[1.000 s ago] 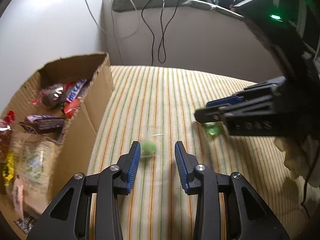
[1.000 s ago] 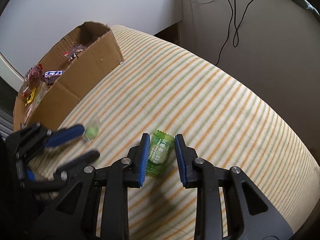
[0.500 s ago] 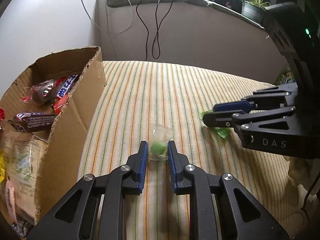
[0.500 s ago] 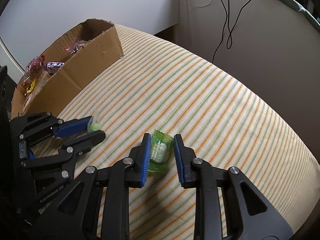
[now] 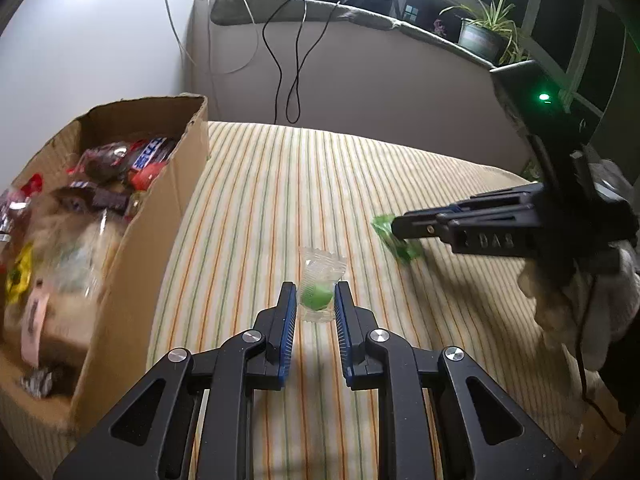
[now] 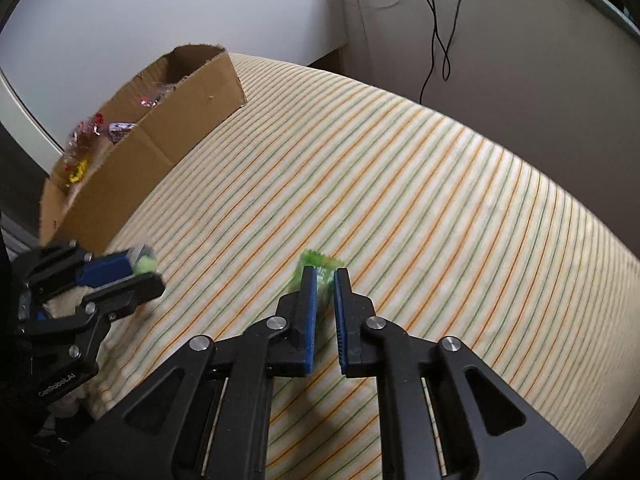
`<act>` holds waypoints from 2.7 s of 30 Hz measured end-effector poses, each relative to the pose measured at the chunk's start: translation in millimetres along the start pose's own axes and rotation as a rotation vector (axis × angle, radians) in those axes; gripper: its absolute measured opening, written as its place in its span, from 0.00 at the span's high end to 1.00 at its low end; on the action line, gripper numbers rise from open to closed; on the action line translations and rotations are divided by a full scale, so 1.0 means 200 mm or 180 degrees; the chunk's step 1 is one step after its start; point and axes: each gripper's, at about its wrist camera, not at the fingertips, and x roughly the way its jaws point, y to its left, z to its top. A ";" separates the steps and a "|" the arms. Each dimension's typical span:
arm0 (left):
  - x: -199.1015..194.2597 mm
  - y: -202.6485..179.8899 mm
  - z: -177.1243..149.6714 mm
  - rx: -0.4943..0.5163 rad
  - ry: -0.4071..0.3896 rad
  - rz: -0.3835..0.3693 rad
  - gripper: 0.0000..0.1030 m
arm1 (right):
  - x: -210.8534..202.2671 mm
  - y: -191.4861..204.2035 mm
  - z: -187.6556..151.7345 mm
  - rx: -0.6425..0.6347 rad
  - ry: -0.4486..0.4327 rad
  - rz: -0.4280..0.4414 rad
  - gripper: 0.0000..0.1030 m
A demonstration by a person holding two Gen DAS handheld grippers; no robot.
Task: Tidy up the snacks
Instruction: 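Carry the green packet and clear cup into the box and release both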
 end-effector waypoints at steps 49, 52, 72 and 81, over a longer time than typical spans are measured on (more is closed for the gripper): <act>-0.60 0.64 -0.04 -0.0527 -0.0769 0.0707 0.83 | -0.15 0.96 0.33 -0.0663 -0.0557 0.0307 0.79; -0.61 0.64 -0.03 -0.0516 -0.0784 0.0715 0.83 | -0.12 1.00 0.34 -0.0703 -0.0542 0.0325 0.79; -0.59 0.63 -0.02 -0.0495 -0.0734 0.0790 0.82 | -0.03 1.03 0.39 -0.0782 -0.0471 0.0396 0.78; -0.59 0.63 -0.02 -0.0503 -0.0726 0.0836 0.82 | -0.01 1.02 0.39 -0.0759 -0.0490 0.0368 0.54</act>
